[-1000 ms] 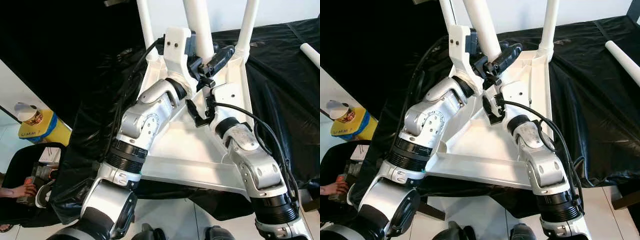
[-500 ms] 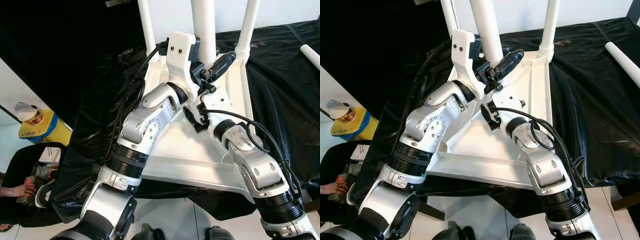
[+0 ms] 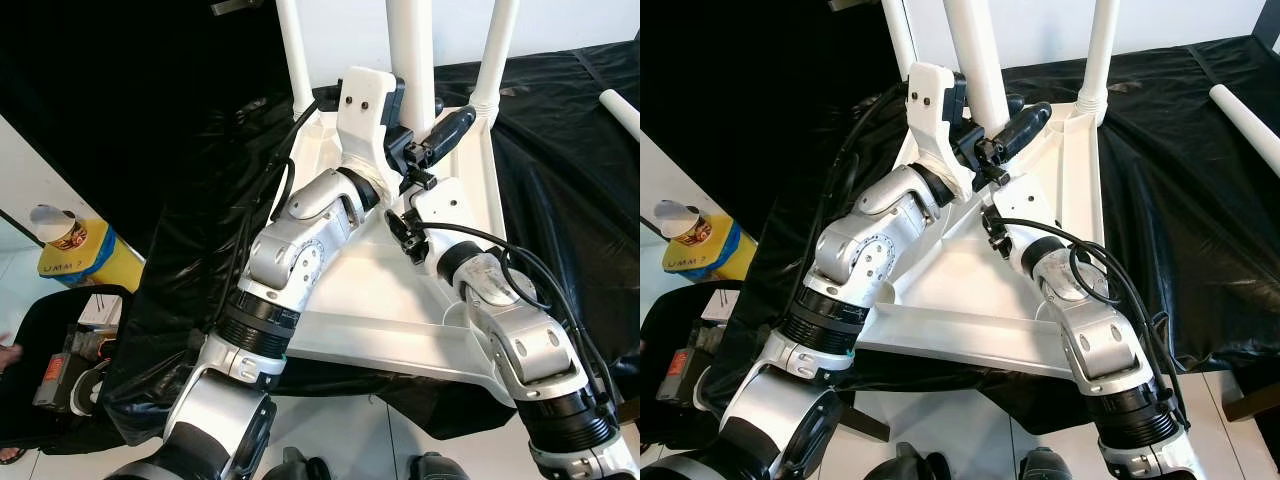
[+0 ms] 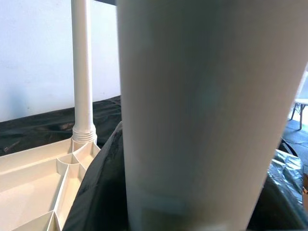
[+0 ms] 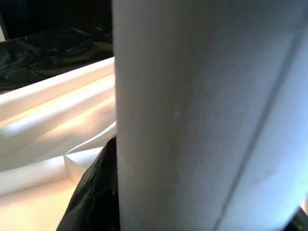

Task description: Building children table

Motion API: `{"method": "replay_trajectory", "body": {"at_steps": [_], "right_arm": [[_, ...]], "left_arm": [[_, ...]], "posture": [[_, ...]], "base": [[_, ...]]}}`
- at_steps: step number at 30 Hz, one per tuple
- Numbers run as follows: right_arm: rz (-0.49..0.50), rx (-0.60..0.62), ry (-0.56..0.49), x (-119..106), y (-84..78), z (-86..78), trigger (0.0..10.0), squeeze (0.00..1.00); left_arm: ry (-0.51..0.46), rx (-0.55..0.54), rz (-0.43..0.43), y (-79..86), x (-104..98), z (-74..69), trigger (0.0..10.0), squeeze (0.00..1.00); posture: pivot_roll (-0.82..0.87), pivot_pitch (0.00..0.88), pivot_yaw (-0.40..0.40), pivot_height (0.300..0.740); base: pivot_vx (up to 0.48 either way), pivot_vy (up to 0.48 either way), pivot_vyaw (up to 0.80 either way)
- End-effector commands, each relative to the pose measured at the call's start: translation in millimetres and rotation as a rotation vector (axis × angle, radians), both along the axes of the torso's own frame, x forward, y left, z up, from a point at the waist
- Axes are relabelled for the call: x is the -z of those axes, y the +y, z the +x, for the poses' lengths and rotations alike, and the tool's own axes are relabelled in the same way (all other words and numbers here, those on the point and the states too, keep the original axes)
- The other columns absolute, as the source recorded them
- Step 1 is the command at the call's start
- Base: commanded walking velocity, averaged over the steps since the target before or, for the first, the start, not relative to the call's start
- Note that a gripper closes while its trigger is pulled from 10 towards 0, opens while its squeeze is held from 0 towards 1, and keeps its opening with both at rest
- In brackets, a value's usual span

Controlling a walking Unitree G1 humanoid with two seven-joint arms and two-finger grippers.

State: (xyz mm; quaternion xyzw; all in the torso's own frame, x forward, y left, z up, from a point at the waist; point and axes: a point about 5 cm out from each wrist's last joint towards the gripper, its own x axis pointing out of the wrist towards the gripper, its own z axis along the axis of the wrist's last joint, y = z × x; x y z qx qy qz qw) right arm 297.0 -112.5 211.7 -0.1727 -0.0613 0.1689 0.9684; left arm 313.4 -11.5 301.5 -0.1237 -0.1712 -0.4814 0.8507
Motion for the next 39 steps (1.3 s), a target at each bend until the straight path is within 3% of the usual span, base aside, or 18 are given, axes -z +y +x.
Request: {"method": "replay_trajectory", "body": {"at_steps": [1,2,3,4,5,16,17,27,39], "right_arm": [[-0.007,-0.012,0.072,14.3,5.8,-1.4,4.3,0.0],[-0.006,-0.01,0.072,14.4,5.7,-1.5,10.0,0.0],[0.007,-0.003,0.072,14.2,6.6,-1.8,10.0,0.0],[0.007,-0.003,0.072,14.2,6.6,-1.8,10.0,0.0],[0.016,0.001,0.071,13.9,7.0,-1.9,10.0,0.0],[0.069,0.061,0.068,10.7,1.8,0.7,10.0,0.0],[0.082,0.084,0.066,10.0,-0.8,1.9,10.0,0.0],[0.188,0.224,0.01,-0.6,-17.6,8.8,10.0,0.0],[0.238,0.273,-0.027,-6.3,-24.1,9.4,10.0,0.0]], "left_arm": [[-0.079,0.083,-0.018,-5.8,-12.9,-9.8,10.0,0.0],[-0.078,0.083,-0.019,-5.6,-13.0,-9.6,10.0,0.0],[-0.064,0.093,-0.033,-5.2,-13.0,-9.5,10.0,0.32],[-0.064,0.093,-0.033,-5.2,-13.0,-9.5,10.0,0.32],[-0.054,0.104,-0.044,-4.8,-13.2,-9.7,10.0,1.0],[-0.058,0.071,-0.032,-2.2,-12.7,-7.1,10.0,1.0],[-0.061,0.065,-0.028,-1.6,-12.3,-6.5,10.0,0.0],[-0.065,0.026,-0.006,4.7,-8.1,-2.9,10.0,0.0],[-0.076,-0.018,0.001,11.0,-7.8,1.6,10.0,0.0]], "posture": [[-0.21,0.103,0.119,0.74],[-0.21,0.103,0.12,0.74],[-0.22,0.103,0.121,0.74],[-0.22,0.103,0.121,0.74],[-0.22,0.103,0.122,0.74],[-0.21,0.109,0.124,0.74],[-0.21,0.109,0.124,0.74],[-0.2,0.113,0.124,0.74],[-0.19,0.126,0.129,0.74]], "base": [[0.0,0.0,0.0],[0.0,0.0,0.0],[0.0,0.0,0.0],[0.0,0.0,0.0],[0.0,0.0,0.0],[0.0,0.0,0.0],[0.0,0.0,0.0],[0.0,0.0,0.0],[0.0,0.0,0.0]]}}
